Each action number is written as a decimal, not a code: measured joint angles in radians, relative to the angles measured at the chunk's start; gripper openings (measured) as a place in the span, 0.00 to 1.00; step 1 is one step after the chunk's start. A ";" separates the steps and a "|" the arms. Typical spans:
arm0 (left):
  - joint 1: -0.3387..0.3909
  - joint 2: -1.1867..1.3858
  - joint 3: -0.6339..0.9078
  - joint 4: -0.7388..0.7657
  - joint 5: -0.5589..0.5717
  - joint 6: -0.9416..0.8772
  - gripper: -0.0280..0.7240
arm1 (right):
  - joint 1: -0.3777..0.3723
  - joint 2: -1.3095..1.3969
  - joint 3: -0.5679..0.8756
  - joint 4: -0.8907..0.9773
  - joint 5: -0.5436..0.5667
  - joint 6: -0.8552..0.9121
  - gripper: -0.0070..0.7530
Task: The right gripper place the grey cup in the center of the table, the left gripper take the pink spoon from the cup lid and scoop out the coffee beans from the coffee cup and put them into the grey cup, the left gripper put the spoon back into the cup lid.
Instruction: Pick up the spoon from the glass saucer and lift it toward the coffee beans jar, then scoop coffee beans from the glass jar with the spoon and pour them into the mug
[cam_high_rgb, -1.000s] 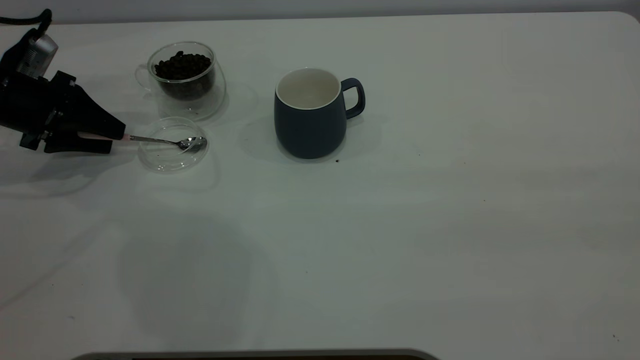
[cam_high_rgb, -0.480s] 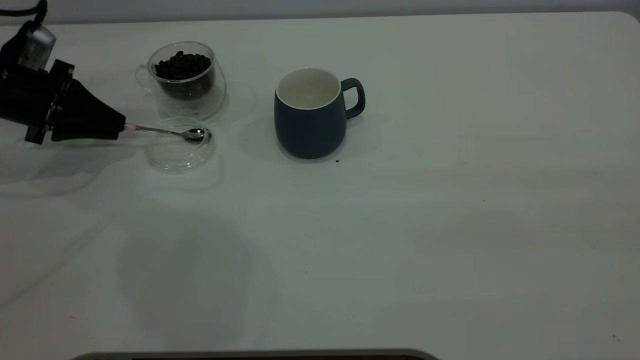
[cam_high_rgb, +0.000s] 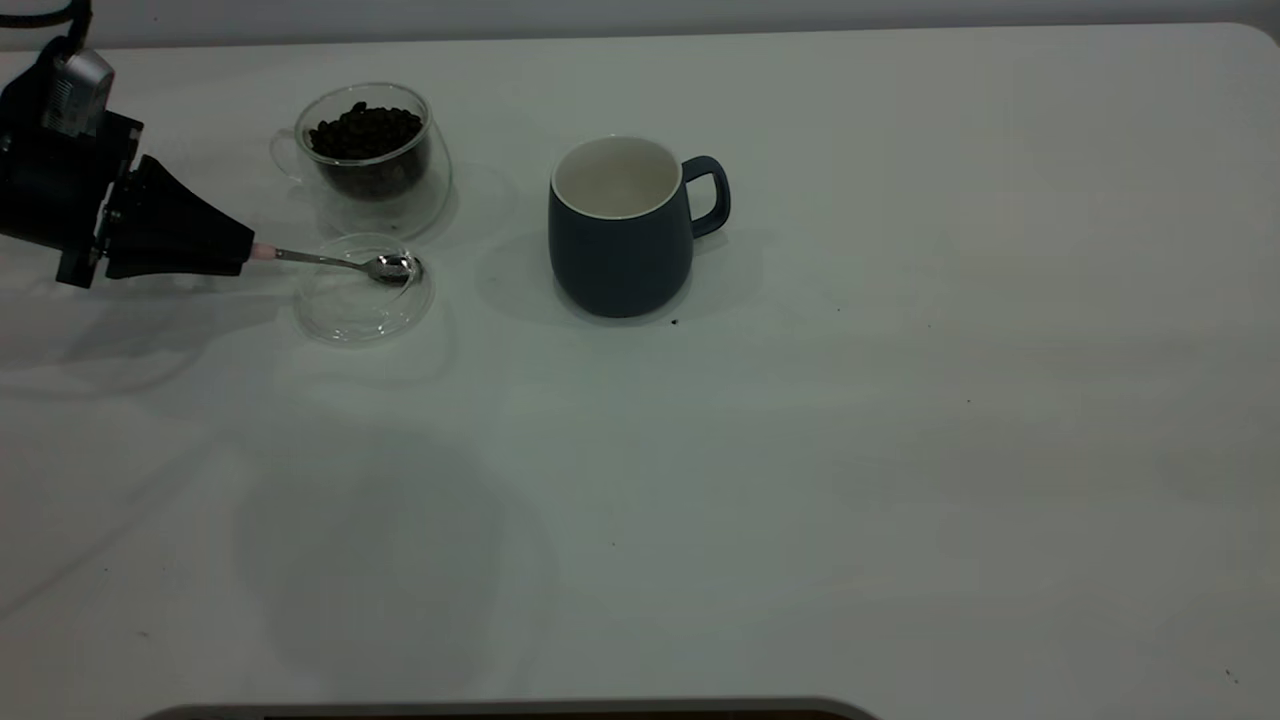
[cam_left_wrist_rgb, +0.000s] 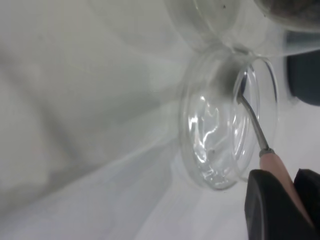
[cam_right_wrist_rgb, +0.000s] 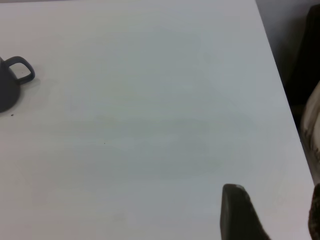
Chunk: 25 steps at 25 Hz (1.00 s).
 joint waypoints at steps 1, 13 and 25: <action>0.000 -0.008 0.000 0.005 0.001 0.000 0.21 | 0.000 0.000 0.000 0.000 0.000 0.000 0.50; 0.000 -0.089 -0.022 0.152 0.127 -0.041 0.21 | 0.000 0.000 0.000 0.000 0.000 0.000 0.50; 0.000 -0.142 -0.133 0.107 0.203 -0.057 0.20 | 0.000 0.000 0.000 0.000 0.000 0.000 0.50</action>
